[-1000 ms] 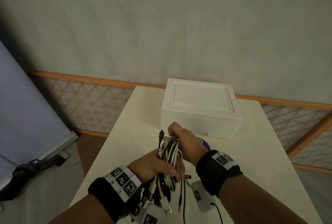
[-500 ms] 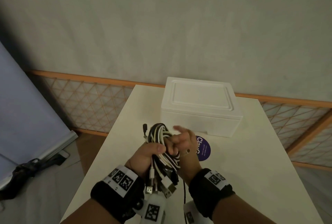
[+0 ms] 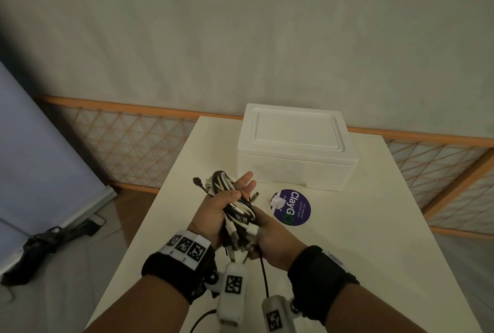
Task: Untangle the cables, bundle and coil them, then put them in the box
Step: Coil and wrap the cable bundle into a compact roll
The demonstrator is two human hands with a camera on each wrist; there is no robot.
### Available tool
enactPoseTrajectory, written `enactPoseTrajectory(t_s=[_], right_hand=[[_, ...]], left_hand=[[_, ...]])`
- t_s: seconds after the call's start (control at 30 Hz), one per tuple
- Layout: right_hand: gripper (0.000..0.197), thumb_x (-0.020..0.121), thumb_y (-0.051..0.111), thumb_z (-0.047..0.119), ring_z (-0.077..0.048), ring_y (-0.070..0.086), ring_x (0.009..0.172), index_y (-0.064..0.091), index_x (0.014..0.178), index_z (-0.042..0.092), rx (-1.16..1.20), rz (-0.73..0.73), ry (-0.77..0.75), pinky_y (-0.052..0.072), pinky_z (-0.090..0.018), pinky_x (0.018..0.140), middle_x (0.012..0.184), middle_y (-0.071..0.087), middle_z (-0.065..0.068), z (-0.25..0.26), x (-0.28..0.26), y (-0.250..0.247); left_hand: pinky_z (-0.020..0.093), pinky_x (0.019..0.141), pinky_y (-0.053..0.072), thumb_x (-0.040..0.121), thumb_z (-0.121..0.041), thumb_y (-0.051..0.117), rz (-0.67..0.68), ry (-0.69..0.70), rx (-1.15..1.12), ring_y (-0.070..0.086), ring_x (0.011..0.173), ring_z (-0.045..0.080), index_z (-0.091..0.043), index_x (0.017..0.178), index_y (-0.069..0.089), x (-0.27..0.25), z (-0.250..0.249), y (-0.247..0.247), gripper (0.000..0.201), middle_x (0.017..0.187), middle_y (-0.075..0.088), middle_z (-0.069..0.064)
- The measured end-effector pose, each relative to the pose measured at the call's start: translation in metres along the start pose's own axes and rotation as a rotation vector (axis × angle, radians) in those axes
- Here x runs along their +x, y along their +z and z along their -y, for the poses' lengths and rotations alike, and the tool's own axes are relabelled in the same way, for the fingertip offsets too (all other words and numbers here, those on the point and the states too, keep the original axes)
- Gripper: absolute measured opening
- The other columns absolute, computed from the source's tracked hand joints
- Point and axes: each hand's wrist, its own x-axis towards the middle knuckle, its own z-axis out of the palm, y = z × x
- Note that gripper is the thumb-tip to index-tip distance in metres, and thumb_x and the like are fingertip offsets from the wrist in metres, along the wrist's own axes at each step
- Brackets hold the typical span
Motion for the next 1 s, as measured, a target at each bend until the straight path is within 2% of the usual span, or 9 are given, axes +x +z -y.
enactPoseTrajectory(t_s=[0.17,0.27,0.33,0.4,0.47,0.57,0.7,0.87,1.0], right_hand=[[0.041,0.088,0.040,0.001,-0.013,0.037,0.054,0.051,0.125,0.010,0.214,0.052,0.117,0.029,-0.026,0.051,0.072,0.047,-0.009,-0.008,0.004,-0.006],[0.037,0.093,0.037,0.003,-0.010,0.028,0.051,0.049,0.126,0.015,0.057,0.048,0.123,0.023,-0.025,0.049,0.065,0.038,-0.003,-0.007,0.000,-0.005],[0.035,0.096,0.040,0.001,-0.004,0.039,0.047,0.045,0.128,0.016,-0.162,0.015,0.040,0.031,-0.018,0.047,0.071,0.045,-0.001,-0.005,-0.002,-0.003],[0.036,0.095,0.048,0.002,0.004,0.055,0.065,0.041,0.130,0.007,-0.395,-0.001,-0.057,0.043,-0.011,0.061,0.091,0.058,-0.003,-0.001,-0.003,-0.003],[0.037,0.093,0.054,0.008,-0.009,0.058,0.096,0.047,0.128,0.001,-0.564,-0.008,-0.158,0.047,-0.023,0.085,0.114,0.060,-0.013,0.002,-0.002,-0.005],[0.041,0.085,0.053,0.020,-0.020,0.058,0.103,0.054,0.123,0.004,-0.626,0.017,-0.181,0.047,-0.033,0.092,0.117,0.060,-0.012,0.007,-0.005,-0.007],[0.028,0.092,0.053,0.009,-0.023,0.057,0.107,0.059,0.119,0.004,-0.749,0.061,-0.224,0.042,-0.023,0.090,0.117,0.061,-0.013,0.006,-0.011,-0.007],[0.023,0.093,0.047,0.004,-0.015,0.056,0.075,0.059,0.113,0.000,-0.867,0.076,-0.123,0.041,-0.013,0.063,0.101,0.065,-0.014,0.005,-0.007,-0.010],[0.023,0.091,0.048,0.003,-0.018,0.059,0.076,0.060,0.110,0.001,-0.945,0.079,-0.114,0.046,-0.018,0.068,0.095,0.064,-0.011,0.007,-0.009,-0.012]], left_hand=[[0.034,0.098,0.041,0.049,-0.017,0.071,-0.002,-0.023,0.060,0.055,0.124,0.018,-0.006,0.055,0.067,0.004,-0.005,-0.007,0.013,0.126,0.065,0.004],[0.034,0.097,0.042,0.039,-0.017,0.083,0.024,-0.021,0.031,0.056,0.123,0.017,-0.009,0.055,0.067,0.003,-0.004,-0.007,0.024,0.127,0.064,0.004],[0.032,0.093,0.043,0.040,-0.017,0.083,0.024,-0.019,0.006,0.059,0.120,0.014,-0.011,0.056,0.067,0.002,-0.003,-0.004,0.023,0.127,0.065,0.002],[0.031,0.090,0.044,0.049,-0.016,0.073,-0.001,-0.001,0.008,0.060,0.118,0.014,-0.010,0.056,0.067,0.001,-0.002,-0.003,0.011,0.126,0.065,0.003],[0.031,0.089,0.046,0.055,-0.013,0.071,-0.032,0.032,0.044,0.059,0.119,0.016,-0.007,0.065,0.068,0.002,0.001,-0.002,0.012,0.126,0.065,0.004],[0.026,0.083,0.053,0.065,-0.005,0.065,-0.111,0.113,0.162,0.061,0.117,0.019,-0.005,0.099,0.066,0.004,0.006,-0.004,0.034,0.123,0.066,0.007],[0.029,0.090,0.053,0.064,-0.002,0.065,-0.160,0.205,0.317,0.063,0.111,0.017,-0.016,0.104,0.060,0.004,0.014,-0.009,0.042,0.117,0.068,0.000],[0.022,0.077,0.055,0.081,0.008,0.065,-0.263,0.177,0.292,0.063,0.112,0.015,-0.004,0.120,0.060,0.005,0.014,-0.020,0.041,0.120,0.067,0.004],[0.027,0.082,0.054,0.085,0.008,0.061,-0.287,0.176,0.376,0.067,0.103,0.012,-0.008,0.111,0.063,0.004,0.014,-0.019,0.030,0.120,0.066,0.005]])
